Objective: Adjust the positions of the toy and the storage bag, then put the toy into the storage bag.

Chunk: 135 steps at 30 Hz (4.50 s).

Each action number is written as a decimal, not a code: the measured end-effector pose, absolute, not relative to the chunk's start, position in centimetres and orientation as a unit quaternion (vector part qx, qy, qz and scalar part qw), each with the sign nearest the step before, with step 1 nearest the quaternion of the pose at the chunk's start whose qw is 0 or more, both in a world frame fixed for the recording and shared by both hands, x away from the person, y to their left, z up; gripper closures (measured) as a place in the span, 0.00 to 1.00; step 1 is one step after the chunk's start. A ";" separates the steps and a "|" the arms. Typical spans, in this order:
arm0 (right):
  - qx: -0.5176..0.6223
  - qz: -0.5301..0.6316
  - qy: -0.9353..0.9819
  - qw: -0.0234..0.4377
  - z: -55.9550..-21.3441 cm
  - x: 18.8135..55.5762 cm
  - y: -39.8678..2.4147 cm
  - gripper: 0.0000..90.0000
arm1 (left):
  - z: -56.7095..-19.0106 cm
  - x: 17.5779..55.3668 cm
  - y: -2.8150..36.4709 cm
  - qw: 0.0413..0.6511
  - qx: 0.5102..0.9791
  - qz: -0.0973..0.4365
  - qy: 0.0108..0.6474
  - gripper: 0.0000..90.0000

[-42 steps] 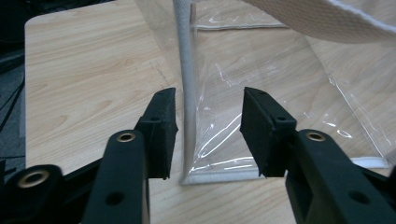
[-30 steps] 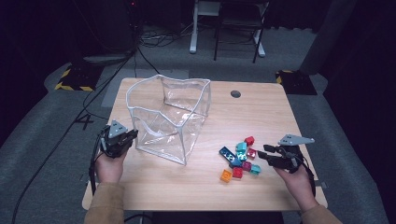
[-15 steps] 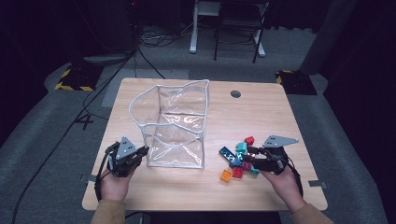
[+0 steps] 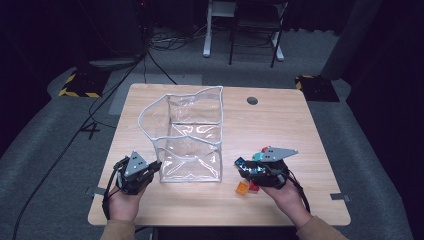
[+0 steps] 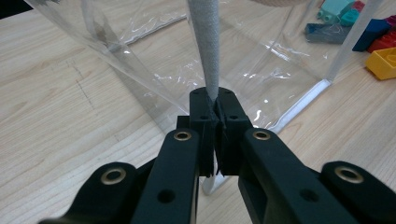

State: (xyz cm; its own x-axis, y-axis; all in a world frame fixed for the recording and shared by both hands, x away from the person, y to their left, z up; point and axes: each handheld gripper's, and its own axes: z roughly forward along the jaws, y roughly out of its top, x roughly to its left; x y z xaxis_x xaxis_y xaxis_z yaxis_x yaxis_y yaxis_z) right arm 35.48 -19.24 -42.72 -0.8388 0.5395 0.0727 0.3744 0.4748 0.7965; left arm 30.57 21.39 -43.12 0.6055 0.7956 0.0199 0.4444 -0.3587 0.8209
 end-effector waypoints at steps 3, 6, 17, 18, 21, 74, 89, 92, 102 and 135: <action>0.256 0.438 0.857 0.093 -42.7 35.4 -18.0 0.63 | -43.1 30.6 21.3 0.410 0.797 0.214 0.388 0.97; 0.251 0.439 0.858 0.091 -42.7 35.4 -17.4 0.64 | -43.1 30.6 21.3 0.410 0.797 0.214 0.388 0.97; 0.237 0.433 0.864 0.105 -42.8 35.5 -14.4 0.71 | -43.1 30.6 21.3 0.411 0.797 0.214 0.387 0.97; 0.238 0.427 0.865 0.112 -42.8 35.5 -14.1 0.73 | -43.1 30.6 21.3 0.411 0.797 0.214 0.387 0.97; 0.240 0.407 0.872 0.126 -43.2 35.6 -13.2 0.89 | -43.1 30.6 21.3 0.411 0.798 0.213 0.386 0.97; 0.265 0.451 0.849 0.076 -41.4 30.2 -23.0 0.57 | -45.1 26.0 25.3 0.393 0.801 0.207 0.401 0.41; 0.376 0.387 0.831 0.138 -42.9 38.8 -27.9 0.52 | -49.6 31.2 25.8 0.308 0.811 0.214 0.449 0.41; 0.388 0.367 0.833 0.147 -43.6 40.6 -28.0 0.52 | -50.0 31.4 25.6 0.301 0.814 0.210 0.449 0.41; 0.411 0.326 0.838 0.153 -45.8 44.3 -26.9 0.51 | -50.7 31.7 26.2 0.335 0.798 0.189 0.463 0.38; 0.411 0.322 0.840 0.150 -45.0 44.9 -28.0 0.65 | -50.7 32.0 25.9 0.340 0.803 0.179 0.456 0.37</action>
State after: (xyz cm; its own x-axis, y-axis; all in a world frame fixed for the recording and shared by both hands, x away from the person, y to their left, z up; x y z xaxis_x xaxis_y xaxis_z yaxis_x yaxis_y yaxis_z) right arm 44.91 -28.01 -45.01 -0.6175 0.7865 0.0124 0.5934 0.4554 0.6637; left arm 31.97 25.91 -50.73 0.5201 0.8538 -0.0221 0.6106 -0.3536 0.7086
